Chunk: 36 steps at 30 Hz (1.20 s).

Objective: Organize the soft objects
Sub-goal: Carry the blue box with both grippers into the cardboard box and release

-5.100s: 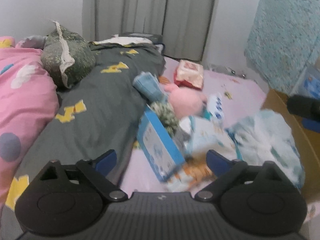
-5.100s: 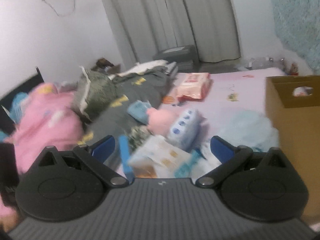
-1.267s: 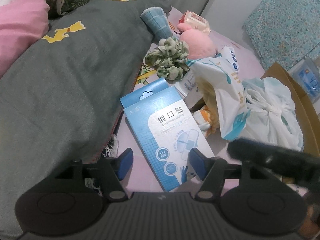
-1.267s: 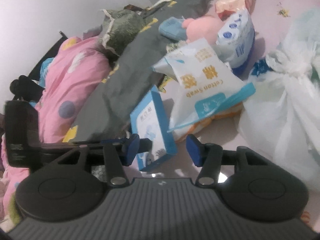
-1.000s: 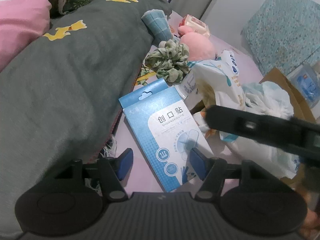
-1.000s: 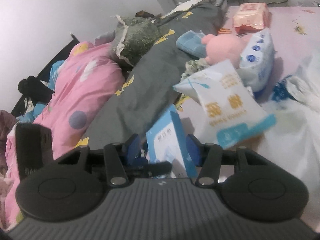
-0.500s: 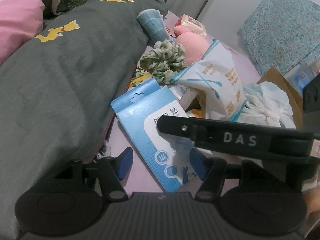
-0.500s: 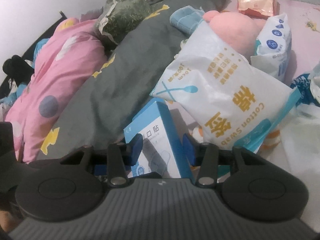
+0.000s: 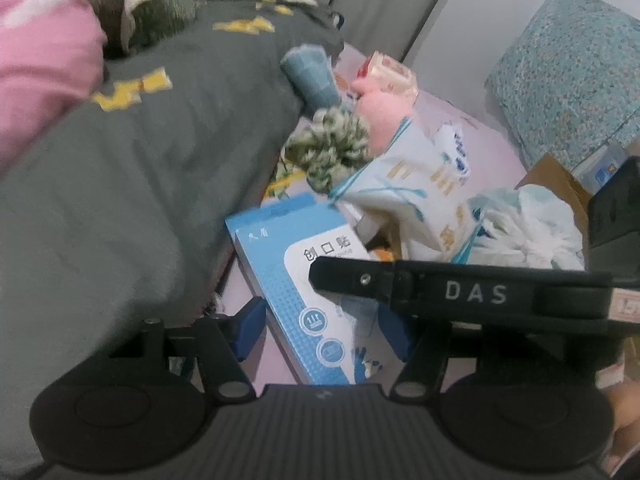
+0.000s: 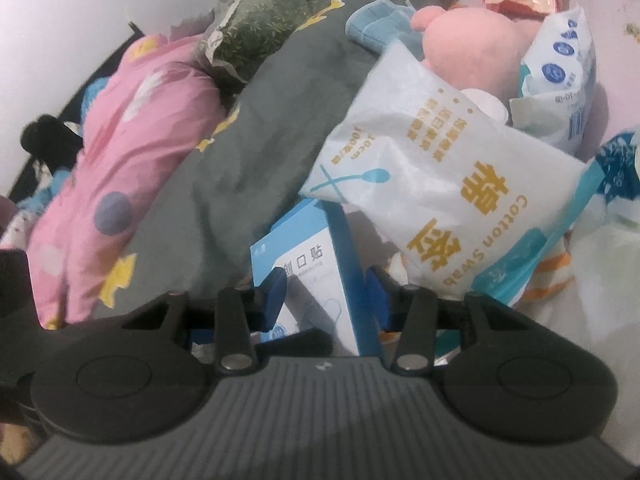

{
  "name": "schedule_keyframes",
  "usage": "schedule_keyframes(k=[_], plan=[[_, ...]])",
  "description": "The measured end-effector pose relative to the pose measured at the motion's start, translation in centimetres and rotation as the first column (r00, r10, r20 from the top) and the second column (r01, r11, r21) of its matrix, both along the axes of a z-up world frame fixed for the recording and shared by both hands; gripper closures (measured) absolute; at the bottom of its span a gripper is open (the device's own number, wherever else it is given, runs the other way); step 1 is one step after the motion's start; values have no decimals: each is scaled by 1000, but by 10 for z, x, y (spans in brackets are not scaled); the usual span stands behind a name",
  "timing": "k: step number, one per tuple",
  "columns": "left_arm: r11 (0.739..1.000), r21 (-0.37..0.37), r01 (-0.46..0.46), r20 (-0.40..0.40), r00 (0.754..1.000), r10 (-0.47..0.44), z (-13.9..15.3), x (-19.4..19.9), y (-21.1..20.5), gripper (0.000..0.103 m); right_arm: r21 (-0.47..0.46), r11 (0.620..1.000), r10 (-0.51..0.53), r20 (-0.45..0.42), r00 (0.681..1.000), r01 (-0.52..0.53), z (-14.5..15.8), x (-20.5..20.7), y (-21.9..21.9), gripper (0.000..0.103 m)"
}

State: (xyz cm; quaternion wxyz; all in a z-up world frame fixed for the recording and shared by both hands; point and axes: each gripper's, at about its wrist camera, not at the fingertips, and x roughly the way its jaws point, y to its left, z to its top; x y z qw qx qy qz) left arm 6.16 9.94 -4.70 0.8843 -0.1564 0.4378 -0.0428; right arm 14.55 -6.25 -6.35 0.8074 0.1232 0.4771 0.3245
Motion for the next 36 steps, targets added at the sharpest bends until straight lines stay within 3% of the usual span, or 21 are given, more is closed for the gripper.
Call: schedule_keyframes(k=[4,13,17,20,24,29,32,36], plan=[[999,38,-21,46,999,20,23,-13,1,40,62,998,10,-21,1000,-8,13,-6,-1,60],[992,115,-47,184,983,26,84,-34,-13,40,173,984,31,69,997,-43,73,-21,-9,61],[991,128,38,251,965,-70,110,-24,-44,40,196,981,-27,137,990,0,106,-27,-40,61],[980,131,149,287,941,-181,126,-3,-81,40,200,976,-126,192,973,87,129,-31,-86,61],[938,127,322,312,884,-346,141,33,-151,40,211,949,-281,230,932,234,151,-32,-164,60],[843,45,535,264,808,-527,141,96,-247,39,213,877,-472,209,857,431,161,-29,-276,60],[798,6,602,209,780,-590,131,131,-302,39,209,827,-555,157,817,522,154,-16,-335,60],[773,42,633,141,762,-632,107,171,-358,39,197,773,-620,36,784,603,128,13,-398,60]])
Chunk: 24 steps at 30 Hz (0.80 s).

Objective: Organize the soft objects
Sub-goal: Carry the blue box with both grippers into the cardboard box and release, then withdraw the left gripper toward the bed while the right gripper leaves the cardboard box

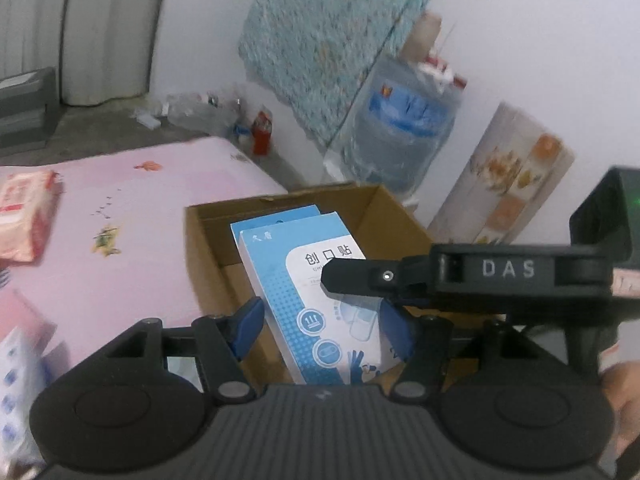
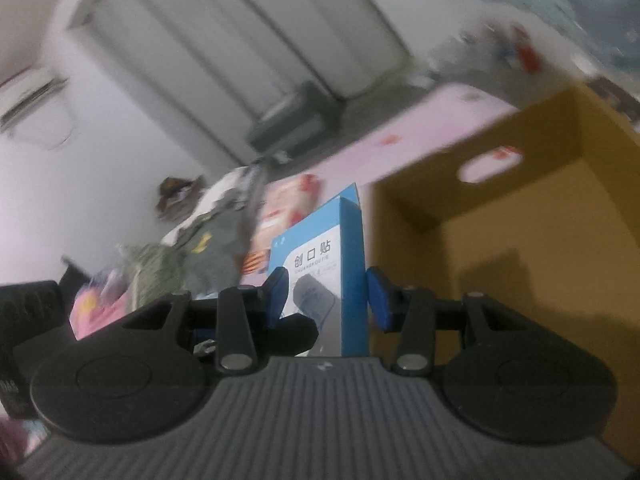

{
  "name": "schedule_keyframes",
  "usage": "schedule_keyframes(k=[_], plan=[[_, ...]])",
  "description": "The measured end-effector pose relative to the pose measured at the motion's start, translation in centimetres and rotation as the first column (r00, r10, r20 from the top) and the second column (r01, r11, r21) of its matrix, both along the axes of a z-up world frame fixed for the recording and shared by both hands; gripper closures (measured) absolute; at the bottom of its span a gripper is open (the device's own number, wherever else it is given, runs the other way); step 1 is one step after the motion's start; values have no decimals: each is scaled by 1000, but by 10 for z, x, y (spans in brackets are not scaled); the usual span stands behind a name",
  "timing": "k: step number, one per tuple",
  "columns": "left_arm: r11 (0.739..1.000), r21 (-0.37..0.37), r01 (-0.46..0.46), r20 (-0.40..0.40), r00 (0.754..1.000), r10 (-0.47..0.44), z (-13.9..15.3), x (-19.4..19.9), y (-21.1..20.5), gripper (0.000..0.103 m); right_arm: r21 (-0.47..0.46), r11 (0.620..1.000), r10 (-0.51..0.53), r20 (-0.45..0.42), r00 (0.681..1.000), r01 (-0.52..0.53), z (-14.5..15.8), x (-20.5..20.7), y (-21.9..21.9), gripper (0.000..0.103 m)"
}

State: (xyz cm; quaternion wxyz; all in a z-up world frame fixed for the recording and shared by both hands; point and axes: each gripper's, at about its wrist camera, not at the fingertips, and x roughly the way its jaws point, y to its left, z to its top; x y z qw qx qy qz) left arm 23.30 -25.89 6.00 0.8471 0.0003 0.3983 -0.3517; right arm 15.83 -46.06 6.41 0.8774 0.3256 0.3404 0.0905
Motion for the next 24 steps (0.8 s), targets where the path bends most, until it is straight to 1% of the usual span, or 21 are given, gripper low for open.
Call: schedule_keyframes(k=[2,6,8,10,12,15,19,20,21,23,24], plan=[[999,41,0,-17,1000,0,-11,16,-21,39,24,1000,-15,-52,999,16,-16,17,-18,60],[994,106,-20,-40,999,24,-32,40,-40,37,87,996,-17,-137,990,29,-55,53,-48,61],[990,135,-40,-55,997,48,-41,49,-41,37,90,995,-21,-184,983,38,-76,70,-56,61],[992,117,-43,-71,996,52,-42,51,-33,37,83,995,-33,-243,970,55,-97,81,-66,61],[996,86,-40,-71,996,47,-36,50,-24,33,85,994,-44,-288,957,71,-111,86,-73,61],[998,44,-54,-51,997,56,-24,44,-4,31,72,994,-51,-314,948,77,-119,85,-77,61],[997,18,-77,-37,996,77,-10,35,23,26,46,995,-65,-367,928,88,-128,82,-77,61],[996,19,-89,-32,995,90,-7,32,31,24,44,995,-63,-389,919,87,-133,83,-75,62],[994,24,-103,-26,994,103,-6,29,39,23,47,996,-53,-416,908,80,-140,92,-66,63],[991,36,-131,-18,991,131,-7,23,55,23,49,996,-39,-457,888,69,-150,93,-56,67],[988,42,-146,-20,989,147,-9,19,64,23,39,997,-40,-464,885,66,-153,97,-50,70]])
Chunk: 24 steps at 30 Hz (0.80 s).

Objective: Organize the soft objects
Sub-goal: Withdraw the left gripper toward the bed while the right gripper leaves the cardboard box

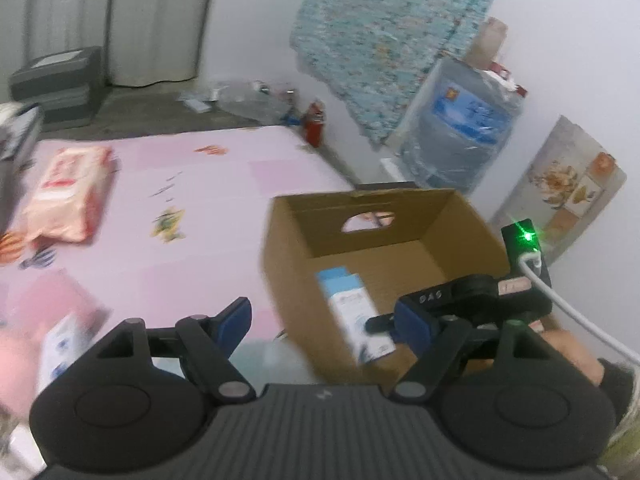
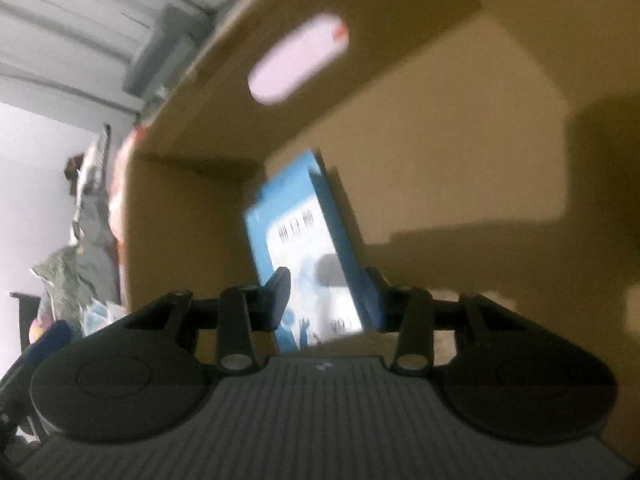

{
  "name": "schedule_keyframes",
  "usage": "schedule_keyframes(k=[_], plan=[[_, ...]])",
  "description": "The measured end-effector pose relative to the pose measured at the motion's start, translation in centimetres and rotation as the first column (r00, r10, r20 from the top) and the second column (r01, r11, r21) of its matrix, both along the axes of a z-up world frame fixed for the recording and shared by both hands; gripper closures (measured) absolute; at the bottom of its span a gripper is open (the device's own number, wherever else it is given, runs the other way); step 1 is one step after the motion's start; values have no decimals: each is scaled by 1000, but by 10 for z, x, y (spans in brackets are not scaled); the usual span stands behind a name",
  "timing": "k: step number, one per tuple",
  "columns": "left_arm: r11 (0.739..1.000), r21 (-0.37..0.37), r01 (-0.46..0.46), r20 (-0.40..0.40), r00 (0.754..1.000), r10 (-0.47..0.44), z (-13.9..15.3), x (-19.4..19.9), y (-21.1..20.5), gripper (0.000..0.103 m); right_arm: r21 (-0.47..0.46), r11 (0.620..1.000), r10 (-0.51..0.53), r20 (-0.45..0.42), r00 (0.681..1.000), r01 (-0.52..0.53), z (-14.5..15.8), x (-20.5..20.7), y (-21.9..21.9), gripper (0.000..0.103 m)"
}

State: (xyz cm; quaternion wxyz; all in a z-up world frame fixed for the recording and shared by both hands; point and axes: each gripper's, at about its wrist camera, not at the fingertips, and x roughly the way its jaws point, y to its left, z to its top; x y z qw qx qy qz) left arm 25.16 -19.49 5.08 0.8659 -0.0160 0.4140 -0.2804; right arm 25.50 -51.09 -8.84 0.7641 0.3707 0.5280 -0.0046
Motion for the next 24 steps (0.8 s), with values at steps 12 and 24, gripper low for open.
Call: schedule_keyframes(k=[12,24], plan=[[987,17,-157,-18,987,157,-18,-48,86,22,-46,997,-59,13,998,60,-5,23,27,77],[970,19,-243,70,968,241,-15,-93,130,17,-24,996,-86,24,996,87,19,-4,36,75]])
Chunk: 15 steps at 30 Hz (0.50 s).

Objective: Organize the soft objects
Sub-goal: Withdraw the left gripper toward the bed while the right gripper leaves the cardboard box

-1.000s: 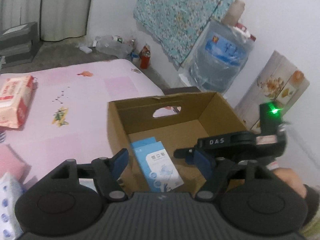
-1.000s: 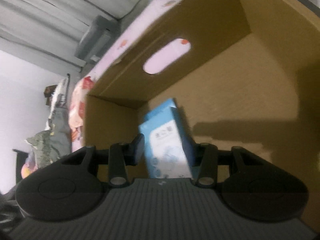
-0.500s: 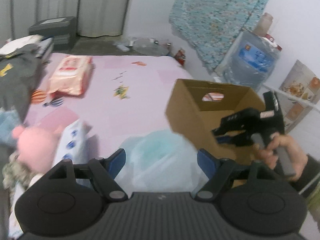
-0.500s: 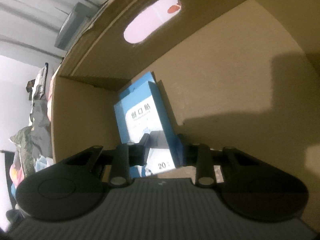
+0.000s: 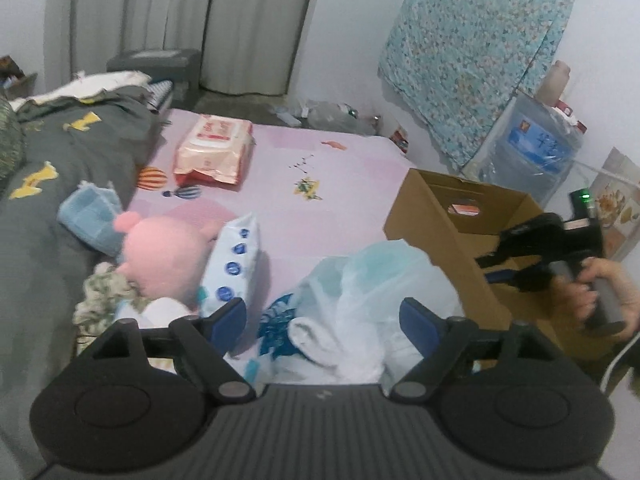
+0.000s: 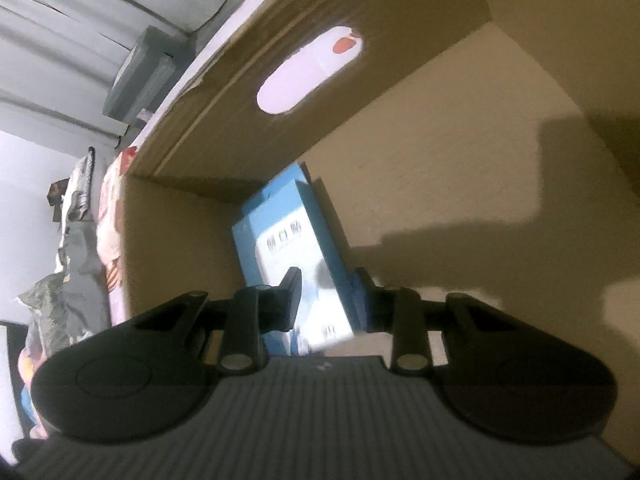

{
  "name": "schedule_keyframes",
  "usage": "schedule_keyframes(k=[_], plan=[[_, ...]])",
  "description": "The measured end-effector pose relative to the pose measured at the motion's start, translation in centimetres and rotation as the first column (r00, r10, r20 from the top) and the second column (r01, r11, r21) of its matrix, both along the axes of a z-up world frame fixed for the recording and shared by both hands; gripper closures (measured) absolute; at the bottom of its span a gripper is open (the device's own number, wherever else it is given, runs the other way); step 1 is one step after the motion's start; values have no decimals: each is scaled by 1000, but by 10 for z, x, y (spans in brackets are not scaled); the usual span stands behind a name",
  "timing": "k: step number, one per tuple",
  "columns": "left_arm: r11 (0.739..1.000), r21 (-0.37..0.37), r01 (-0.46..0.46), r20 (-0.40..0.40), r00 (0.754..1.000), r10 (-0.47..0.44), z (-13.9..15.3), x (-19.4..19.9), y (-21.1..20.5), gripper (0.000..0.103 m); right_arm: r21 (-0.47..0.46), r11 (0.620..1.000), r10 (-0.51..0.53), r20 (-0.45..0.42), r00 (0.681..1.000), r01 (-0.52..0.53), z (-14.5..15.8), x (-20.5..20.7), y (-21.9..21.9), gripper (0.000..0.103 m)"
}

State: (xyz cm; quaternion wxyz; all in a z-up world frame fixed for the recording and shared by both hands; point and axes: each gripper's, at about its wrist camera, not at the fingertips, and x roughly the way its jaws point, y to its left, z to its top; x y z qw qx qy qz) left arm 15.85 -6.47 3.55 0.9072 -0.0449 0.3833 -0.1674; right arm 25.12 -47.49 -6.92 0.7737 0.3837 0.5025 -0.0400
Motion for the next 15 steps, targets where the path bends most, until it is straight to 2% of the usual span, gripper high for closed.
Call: schedule_keyframes(k=[3,7,10,15], plan=[[1000,12,-5,6,1000,5,-2,-11,6,16,12,1000,27,-20,999,-27,3,-15,-6,75],[1000,11,-20,0,1000,20,-7,-19,11,15,30,999,38,-54,998,-36,-10,-18,-4,75],[999,30,-33,-4,999,33,-10,-26,13,11,58,998,30,-62,998,-26,-21,-10,0,75],[998,58,-37,32,999,36,-11,-40,16,2,53,999,7,-52,999,-4,-26,0,2,74]])
